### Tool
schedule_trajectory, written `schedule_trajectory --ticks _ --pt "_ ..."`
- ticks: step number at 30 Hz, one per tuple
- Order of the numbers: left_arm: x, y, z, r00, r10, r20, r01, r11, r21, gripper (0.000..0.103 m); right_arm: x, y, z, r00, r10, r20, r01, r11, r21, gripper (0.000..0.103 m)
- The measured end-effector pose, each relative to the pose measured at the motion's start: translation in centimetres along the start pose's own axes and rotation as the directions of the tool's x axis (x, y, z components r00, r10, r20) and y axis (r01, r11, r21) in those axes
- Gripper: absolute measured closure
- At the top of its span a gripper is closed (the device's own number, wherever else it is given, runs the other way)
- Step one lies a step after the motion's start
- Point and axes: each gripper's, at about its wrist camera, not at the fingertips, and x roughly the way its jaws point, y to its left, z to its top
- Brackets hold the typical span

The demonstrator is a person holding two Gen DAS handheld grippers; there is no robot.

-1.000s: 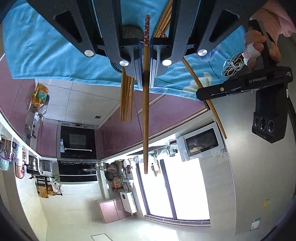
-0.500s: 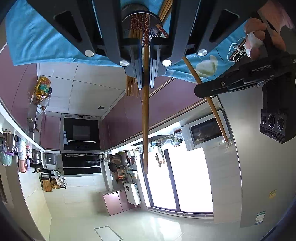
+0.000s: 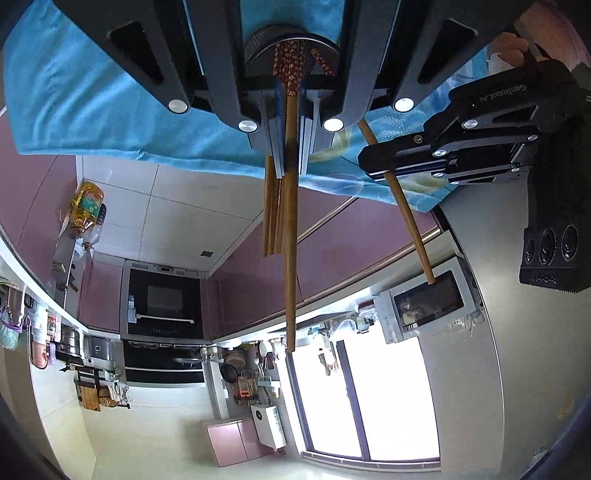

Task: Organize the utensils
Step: 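Open the right gripper and withdraw back over the remaining chopsticks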

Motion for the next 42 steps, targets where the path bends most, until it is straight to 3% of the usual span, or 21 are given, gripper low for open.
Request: schedule_trajectory --ticks 5,10,13,16,23,25,32,35,42 --pt "2.0 0.0 -0.4 0.999 0.003 -0.054 -0.003 1.0 0.011 0.095 2.0 0.0 -0.7 0.996 -0.012 -0.088 0.013 1.0 0.006 0.097" --pt "3.2 0.8 -0.7 0.997 0.02 -0.075 -0.02 1.0 -0.001 0.095 2.7 -0.9 -0.9 0.995 -0.029 -0.097 0.033 0.999 0.042 0.095" --pt "3.6 1.4 -1.0 0.996 0.028 -0.079 -0.03 0.999 -0.019 0.08 2.3 -1.2 -1.0 0.996 -0.03 -0.083 0.035 0.998 0.058 0.094" --pt "3.6 1.6 -1.8 0.997 0.033 -0.074 -0.035 0.999 -0.03 0.077 1.7 -1.1 -1.2 0.997 -0.034 -0.064 0.037 0.998 0.054 0.086" --pt "1.6 1.5 -3.5 0.997 0.07 -0.026 -0.071 0.997 -0.032 0.072 0.1 -0.3 -2.0 0.999 -0.026 -0.03 0.027 0.999 0.044 0.085" --pt "0.7 1.5 -3.9 0.997 0.077 -0.012 -0.078 0.996 -0.036 0.069 -0.6 0.1 -2.3 1.0 -0.012 -0.018 0.013 0.999 0.035 0.076" --pt "-2.3 1.6 -6.4 0.993 0.117 0.025 -0.116 0.993 -0.025 0.063 -3.1 2.6 -4.3 0.998 0.057 -0.006 -0.057 0.998 -0.034 0.074" --pt "-3.1 1.9 -7.8 0.992 0.126 0.015 -0.126 0.992 -0.033 0.061 -3.7 3.5 -5.6 0.997 0.078 -0.02 -0.079 0.996 -0.049 0.07" --pt "-3.3 3.3 -12.9 0.987 0.14 -0.072 -0.146 0.987 -0.074 0.06 -2.4 4.9 -9.1 0.99 0.086 -0.116 -0.092 0.995 -0.048 0.069"
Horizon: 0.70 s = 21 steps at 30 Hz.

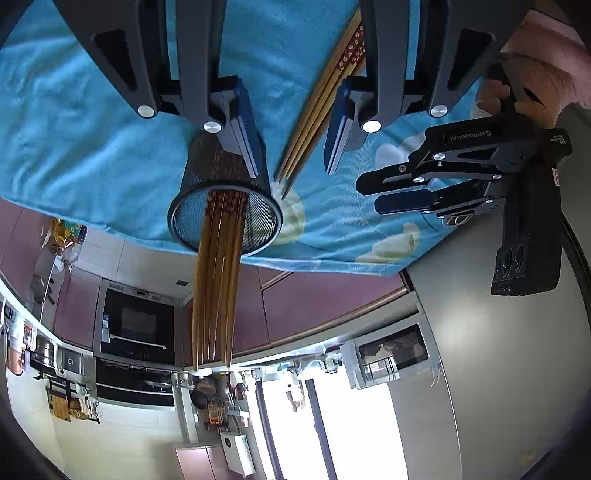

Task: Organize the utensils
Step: 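Open the right gripper and withdraw back over the remaining chopsticks, then lower the right gripper onto the remaining chopsticks and close on one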

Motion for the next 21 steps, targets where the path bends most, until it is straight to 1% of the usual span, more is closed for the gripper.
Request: schedule_trajectory --ticks 3,5,8,15,21 --pt "0.8 0.2 -1.7 0.999 0.004 -0.048 -0.005 1.0 -0.007 0.06 1.1 0.4 -1.5 0.999 0.002 -0.046 -0.001 1.0 0.009 0.069" --pt "1.3 0.0 -2.5 0.998 0.013 -0.068 -0.013 1.0 -0.003 0.06 1.8 0.7 -2.4 0.997 -0.001 -0.071 0.003 1.0 0.016 0.07" --pt "1.7 0.1 -3.8 0.996 0.002 -0.092 -0.003 1.0 -0.011 0.059 2.5 1.0 -3.5 0.995 -0.009 -0.103 0.011 1.0 0.021 0.07" --pt "2.5 -0.4 -4.9 0.993 -0.011 -0.121 0.008 1.0 -0.024 0.059 3.5 1.3 -5.2 0.989 -0.028 -0.146 0.032 0.999 0.027 0.07" --pt "3.2 -0.8 -5.3 0.989 -0.009 -0.147 0.007 1.0 -0.017 0.058 4.1 1.7 -5.6 0.986 -0.039 -0.162 0.043 0.999 0.019 0.07"
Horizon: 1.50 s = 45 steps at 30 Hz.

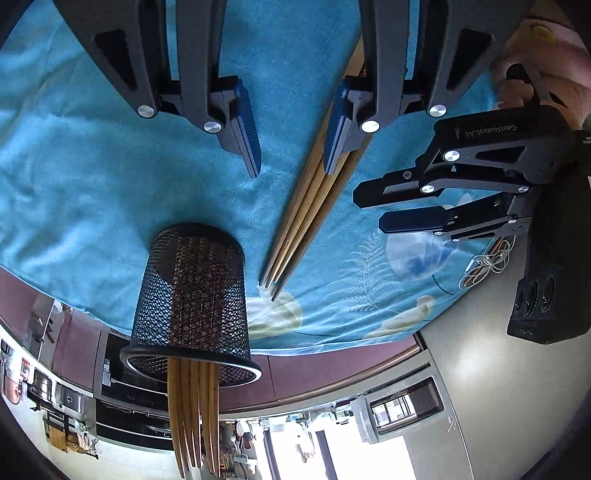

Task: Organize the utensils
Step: 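Lower the right gripper onto the remaining chopsticks and close on one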

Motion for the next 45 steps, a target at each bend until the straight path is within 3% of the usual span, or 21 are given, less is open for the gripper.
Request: schedule_trajectory --ticks 23,28,33,38,45 --pt "1.3 -1.4 0.2 0.999 0.022 -0.032 -0.02 0.998 0.067 0.058 0.4 0.4 0.1 0.999 -0.033 -0.018 0.032 0.999 -0.024 0.07" --pt "1.1 -1.1 0.0 0.999 0.001 -0.036 0.001 0.999 0.049 0.067 0.4 0.3 0.1 0.999 -0.046 -0.021 0.046 0.999 -0.027 0.07" --pt "0.8 -0.9 -0.1 0.998 -0.038 -0.047 0.039 0.999 0.027 0.084 0.3 0.4 0.2 0.998 -0.052 -0.025 0.052 0.998 -0.032 0.072" --pt "0.9 -0.8 -0.1 0.998 -0.032 -0.056 0.033 0.999 0.014 0.079 0.8 0.5 0.5 0.998 -0.058 -0.033 0.057 0.998 -0.033 0.073" --pt "1.7 -0.6 1.1 0.998 -0.002 -0.055 0.003 1.0 0.017 0.077 1.5 0.3 1.2 0.997 -0.071 -0.036 0.07 0.997 -0.034 0.081"
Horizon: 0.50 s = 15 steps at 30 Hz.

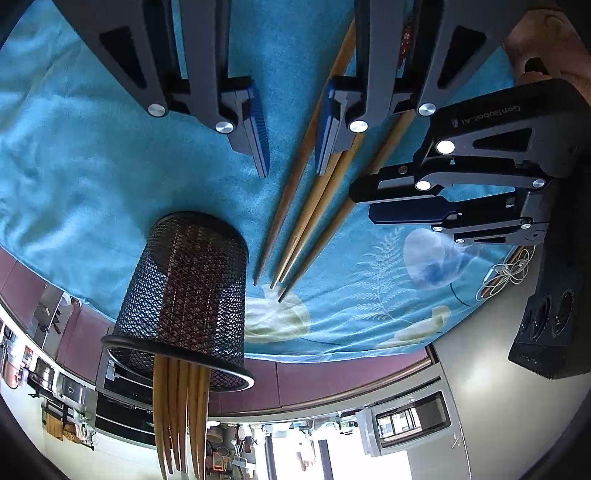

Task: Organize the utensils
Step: 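Lower the right gripper onto the remaining chopsticks and close on one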

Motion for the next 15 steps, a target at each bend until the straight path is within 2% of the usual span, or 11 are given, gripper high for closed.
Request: schedule_trajectory --ticks 6,15 --pt "0.9 0.2 1.1 1.0 0.012 -0.006 -0.012 1.0 0.003 0.079 0.7 -0.1 0.7 1.0 -0.008 -0.006 0.008 1.0 0.004 0.087" --pt "1.7 -0.1 1.9 0.999 0.041 0.004 -0.041 0.999 -0.009 0.086 0.9 -0.3 1.0 1.0 -0.009 0.014 0.009 1.0 0.018 0.089"
